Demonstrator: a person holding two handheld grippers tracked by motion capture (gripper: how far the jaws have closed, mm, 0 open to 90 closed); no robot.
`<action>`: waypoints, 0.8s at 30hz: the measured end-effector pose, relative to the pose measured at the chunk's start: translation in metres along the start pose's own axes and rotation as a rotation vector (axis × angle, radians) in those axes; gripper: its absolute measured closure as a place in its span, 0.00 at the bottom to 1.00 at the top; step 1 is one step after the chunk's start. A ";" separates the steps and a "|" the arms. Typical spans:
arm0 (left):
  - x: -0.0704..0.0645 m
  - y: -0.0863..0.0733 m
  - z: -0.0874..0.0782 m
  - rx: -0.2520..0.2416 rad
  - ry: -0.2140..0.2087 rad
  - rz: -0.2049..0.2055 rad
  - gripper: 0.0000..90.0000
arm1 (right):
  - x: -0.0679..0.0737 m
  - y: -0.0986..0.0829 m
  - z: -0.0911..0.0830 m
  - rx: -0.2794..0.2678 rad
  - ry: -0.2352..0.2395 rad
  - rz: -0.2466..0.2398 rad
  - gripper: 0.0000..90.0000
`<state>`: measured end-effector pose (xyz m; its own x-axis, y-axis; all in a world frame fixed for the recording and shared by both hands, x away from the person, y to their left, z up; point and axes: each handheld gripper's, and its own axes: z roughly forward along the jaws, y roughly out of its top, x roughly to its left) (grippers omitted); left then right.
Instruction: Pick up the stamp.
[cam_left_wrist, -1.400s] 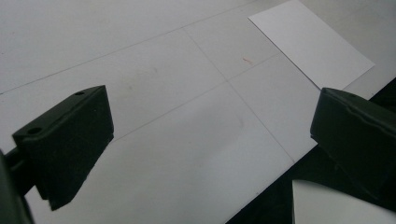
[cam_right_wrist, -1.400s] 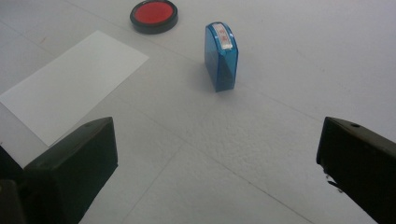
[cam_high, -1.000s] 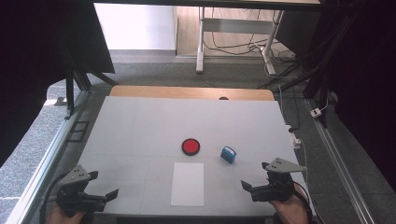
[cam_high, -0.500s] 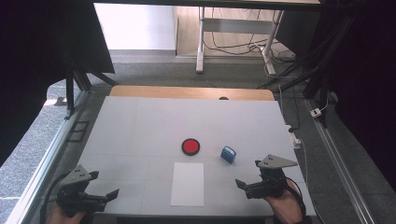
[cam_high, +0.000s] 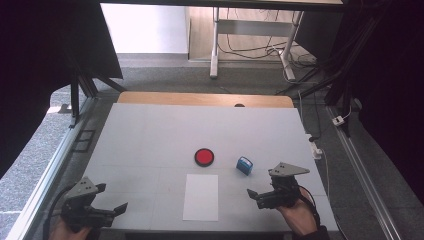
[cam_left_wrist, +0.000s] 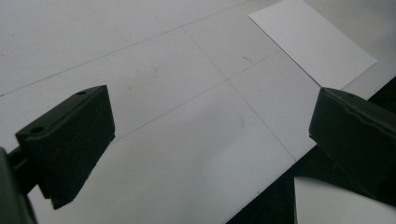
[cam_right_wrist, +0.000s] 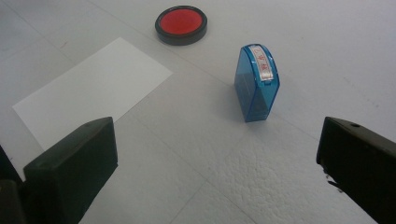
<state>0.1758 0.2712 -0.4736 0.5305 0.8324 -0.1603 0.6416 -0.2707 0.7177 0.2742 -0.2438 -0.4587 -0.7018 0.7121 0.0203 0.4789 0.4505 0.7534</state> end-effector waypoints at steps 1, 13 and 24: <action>0.000 0.000 0.000 0.000 0.000 0.000 0.00 | 0.000 0.000 0.000 0.000 0.000 0.000 0.00; 0.000 0.000 0.000 0.000 -0.006 -0.004 0.01 | -0.001 0.011 0.012 -0.040 0.032 -0.026 0.00; 0.000 0.000 0.001 0.003 -0.006 0.002 0.00 | -0.006 0.021 0.024 -0.018 0.056 0.010 0.00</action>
<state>0.1761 0.2707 -0.4738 0.5351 0.8289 -0.1629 0.6421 -0.2737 0.7161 0.3012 -0.2260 -0.4582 -0.7253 0.6854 0.0643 0.4770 0.4330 0.7649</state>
